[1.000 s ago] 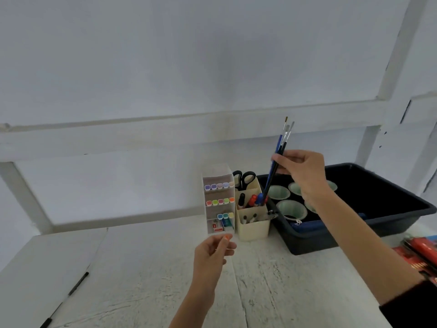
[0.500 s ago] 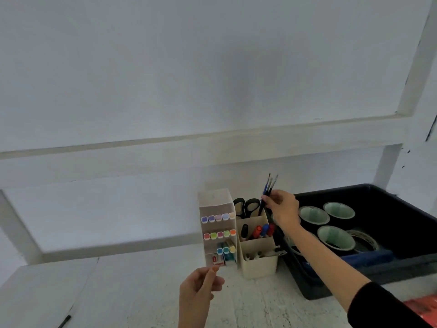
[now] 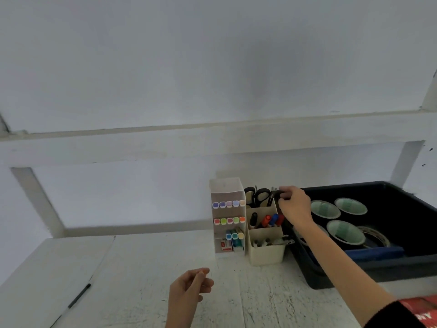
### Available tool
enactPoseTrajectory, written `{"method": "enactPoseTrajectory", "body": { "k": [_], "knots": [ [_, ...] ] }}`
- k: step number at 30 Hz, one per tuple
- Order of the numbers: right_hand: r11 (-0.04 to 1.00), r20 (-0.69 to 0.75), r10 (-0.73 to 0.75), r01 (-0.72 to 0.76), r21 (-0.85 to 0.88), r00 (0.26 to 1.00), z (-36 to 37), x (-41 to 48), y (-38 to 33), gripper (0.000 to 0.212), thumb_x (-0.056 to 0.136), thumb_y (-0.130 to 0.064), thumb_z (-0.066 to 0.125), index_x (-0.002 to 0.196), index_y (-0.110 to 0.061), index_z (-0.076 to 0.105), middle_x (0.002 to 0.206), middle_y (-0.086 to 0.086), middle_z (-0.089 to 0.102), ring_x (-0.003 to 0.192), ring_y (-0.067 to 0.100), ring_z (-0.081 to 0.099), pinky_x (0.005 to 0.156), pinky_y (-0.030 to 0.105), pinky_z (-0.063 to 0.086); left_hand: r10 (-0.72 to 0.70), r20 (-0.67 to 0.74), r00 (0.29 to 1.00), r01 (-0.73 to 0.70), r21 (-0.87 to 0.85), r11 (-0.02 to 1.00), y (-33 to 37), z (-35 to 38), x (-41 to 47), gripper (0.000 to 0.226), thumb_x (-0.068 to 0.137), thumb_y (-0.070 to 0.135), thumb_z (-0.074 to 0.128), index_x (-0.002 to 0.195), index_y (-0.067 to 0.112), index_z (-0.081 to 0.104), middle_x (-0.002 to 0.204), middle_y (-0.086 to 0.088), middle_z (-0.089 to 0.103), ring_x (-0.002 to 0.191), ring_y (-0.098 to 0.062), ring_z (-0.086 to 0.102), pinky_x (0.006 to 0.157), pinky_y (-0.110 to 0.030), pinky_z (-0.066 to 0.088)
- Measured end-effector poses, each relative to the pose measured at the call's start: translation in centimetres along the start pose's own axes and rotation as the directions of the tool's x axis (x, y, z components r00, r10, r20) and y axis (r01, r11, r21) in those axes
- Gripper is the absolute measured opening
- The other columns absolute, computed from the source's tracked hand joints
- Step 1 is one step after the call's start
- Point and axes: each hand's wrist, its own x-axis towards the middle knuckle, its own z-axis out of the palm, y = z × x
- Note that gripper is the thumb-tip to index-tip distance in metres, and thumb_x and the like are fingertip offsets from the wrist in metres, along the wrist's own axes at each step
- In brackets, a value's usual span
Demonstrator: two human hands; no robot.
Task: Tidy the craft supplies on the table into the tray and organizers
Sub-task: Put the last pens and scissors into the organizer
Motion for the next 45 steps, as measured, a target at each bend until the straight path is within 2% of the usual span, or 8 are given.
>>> {"method": "enactPoseTrajectory", "body": {
  "k": [5,15,23,25,30,36,40,45],
  "knots": [
    [0.95,-0.207,-0.273,0.297,0.095,0.939,0.6,-7.0,-4.1,0.03,0.083,0.008,0.054,0.097,-0.018,0.06,0.093,0.002,0.06,0.079,0.009,0.056,0.069,0.022,0.05,0.035,-0.059,0.998,-0.038,-0.04,0.998,0.2,-3.0,-1.5,0.016,0.092,0.011,0.056,0.089,0.009,0.071,0.071,-0.006,0.072,0.068,-0.017,0.064,0.062,-0.025,0.044],
    [0.894,0.426,-0.448,0.385,0.23,0.786,11.3,-24.0,-5.1,0.032,0.084,0.007,0.058,0.077,-0.024,0.063,0.078,-0.015,0.061,0.076,0.001,0.059,0.065,0.009,0.048,0.062,-0.276,0.959,-0.074,-0.032,0.997,-2.2,-13.6,-5.5,0.015,0.091,0.015,0.057,0.091,0.014,0.071,0.076,-0.003,0.073,0.068,-0.01,0.065,0.066,-0.023,0.045],
    [0.951,0.702,-0.297,0.268,0.156,0.647,17.0,-33.2,-3.6,0.025,0.085,0.001,0.055,0.08,-0.02,0.068,0.084,-0.008,0.064,0.071,0.003,0.058,0.062,0.012,0.047,0.08,-0.396,0.915,-0.055,0.074,0.996,-5.7,-21.3,-7.1,0.014,0.09,0.013,0.057,0.089,0.014,0.07,0.076,-0.003,0.072,0.072,-0.013,0.065,0.063,-0.018,0.044],
    [0.965,0.733,-0.211,0.256,0.052,0.646,17.7,-35.2,-3.5,0.007,0.085,-0.019,0.061,0.09,-0.022,0.066,0.088,-0.009,0.061,0.074,0.002,0.056,0.065,0.013,0.046,0.158,-0.375,0.914,-0.072,0.233,0.97,-6.9,-22.8,-7.1,0.013,0.09,0.012,0.058,0.09,0.016,0.07,0.082,0.002,0.071,0.081,-0.012,0.065,0.068,-0.016,0.046],
    [0.764,0.777,-0.212,0.596,-0.246,0.593,18.1,-39.5,-3.4,0.068,0.069,-0.069,0.052,0.121,-0.026,0.048,0.113,-0.006,0.039,0.109,0.012,0.038,0.085,0.022,0.039,0.314,0.001,0.949,-0.241,0.643,0.727,-9.8,-26.1,-7.1,0.032,0.089,0.002,0.055,0.099,0.031,0.065,0.104,0.015,0.061,0.103,-0.003,0.052,0.093,-0.022,0.039],
    [0.906,0.728,-0.194,0.404,-0.123,0.657,17.3,-38.6,-2.9,0.027,0.072,-0.03,0.063,0.096,-0.029,0.052,0.098,-0.008,0.042,0.094,0.01,0.047,0.07,0.013,0.041,0.324,0.282,0.903,-0.422,0.725,0.545,-10.6,-27.0,-7.2,0.008,0.086,0.038,0.06,0.09,0.044,0.061,0.107,0.028,0.051,0.111,0.01,0.039,0.096,-0.013,0.014],
    [0.97,0.725,-0.206,0.235,0.063,0.657,14.1,-35.0,-3.2,0.02,0.073,-0.012,0.074,0.086,-0.025,0.066,0.092,-0.007,0.061,0.087,0.005,0.06,0.078,0.011,0.048,0.369,0.318,0.873,-0.487,0.591,0.643,-9.4,-24.6,-6.4,0.019,0.081,0.022,0.07,0.074,0.038,0.062,0.084,0.02,0.063,0.083,0.002,0.059,0.079,-0.016,0.04],
    [0.932,0.502,-0.057,-0.135,0.337,0.863,8.0,-29.7,-4.2,0.022,0.069,-0.003,0.08,0.088,-0.01,0.071,0.08,0.006,0.074,0.079,0.019,0.071,0.07,0.024,0.056,0.399,0.265,0.878,-0.476,0.389,0.789,-6.6,-17.5,-6.1,0.011,0.079,0.016,0.074,0.076,0.024,0.067,0.073,0.015,0.068,0.07,-0.006,0.061,0.062,-0.018,0.043]
  ]
}}
